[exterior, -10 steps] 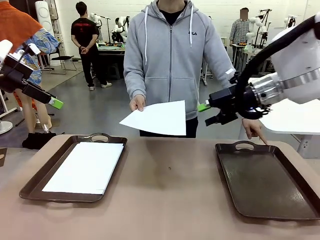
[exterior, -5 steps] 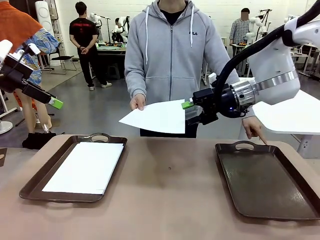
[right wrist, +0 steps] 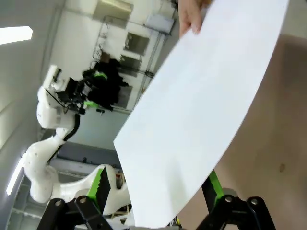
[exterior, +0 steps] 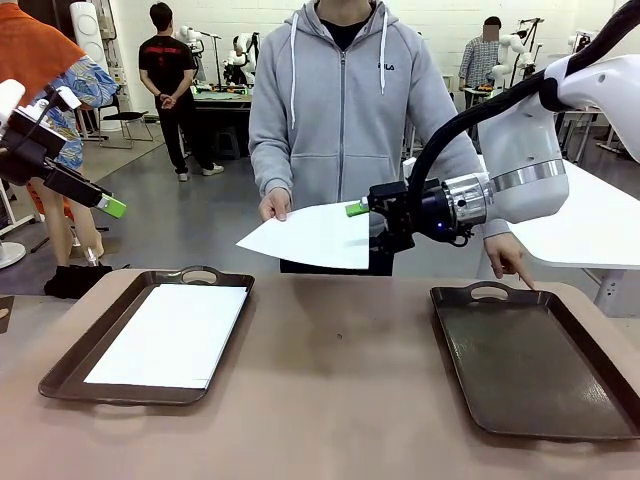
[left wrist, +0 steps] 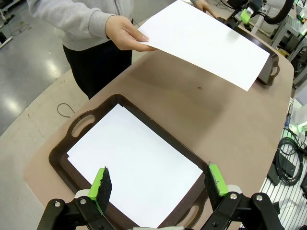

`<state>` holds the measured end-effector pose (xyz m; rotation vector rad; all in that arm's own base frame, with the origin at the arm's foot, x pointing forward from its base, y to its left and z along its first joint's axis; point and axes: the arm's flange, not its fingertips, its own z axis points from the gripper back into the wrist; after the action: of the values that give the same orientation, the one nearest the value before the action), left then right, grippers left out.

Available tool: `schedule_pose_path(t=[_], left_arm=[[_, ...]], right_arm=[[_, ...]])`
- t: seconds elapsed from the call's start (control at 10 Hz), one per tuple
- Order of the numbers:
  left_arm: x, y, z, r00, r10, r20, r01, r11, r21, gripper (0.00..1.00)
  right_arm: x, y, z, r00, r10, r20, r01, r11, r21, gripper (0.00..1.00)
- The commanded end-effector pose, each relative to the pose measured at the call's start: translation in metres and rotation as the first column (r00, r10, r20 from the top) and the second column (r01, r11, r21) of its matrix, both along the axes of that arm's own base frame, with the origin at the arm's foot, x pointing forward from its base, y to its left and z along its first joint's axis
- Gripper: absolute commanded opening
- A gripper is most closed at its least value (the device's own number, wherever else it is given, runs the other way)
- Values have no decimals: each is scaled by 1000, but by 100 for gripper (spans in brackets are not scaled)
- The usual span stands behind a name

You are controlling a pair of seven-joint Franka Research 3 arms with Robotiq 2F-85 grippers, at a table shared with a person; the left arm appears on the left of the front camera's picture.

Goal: Sort the A4 documents.
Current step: Receive the A4 Paper.

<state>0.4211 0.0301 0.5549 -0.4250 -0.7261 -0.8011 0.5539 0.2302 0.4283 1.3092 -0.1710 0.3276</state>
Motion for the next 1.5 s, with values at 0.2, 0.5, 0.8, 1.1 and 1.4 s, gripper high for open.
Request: schedule_pose_path(t=[0.2,0.5,0.8,1.1,1.4], left_arm=[[0,1,-1,1000,-5,6,5,1000,2,100],[0,1,-1,1000,-5,6,5,1000,2,100],[0,1,-1,1000,-5,6,5,1000,2,100],[0,1,-1,1000,-5,6,5,1000,2,100],[0,1,-1,1000,-5,6,5,1000,2,100]], right_arm=[[-2,0,-8,987,-157,45,159,987,-33,100],[-4,7,-16,977,-211,-8,210,975,-72,100],[-8,13,-21,971,-232,-59,229,972,-54,100],[-14,13,-22,957,-269,-110,266,963,-39,100],[-18,15,-20,958,-260,-119,259,966,-18,100]])
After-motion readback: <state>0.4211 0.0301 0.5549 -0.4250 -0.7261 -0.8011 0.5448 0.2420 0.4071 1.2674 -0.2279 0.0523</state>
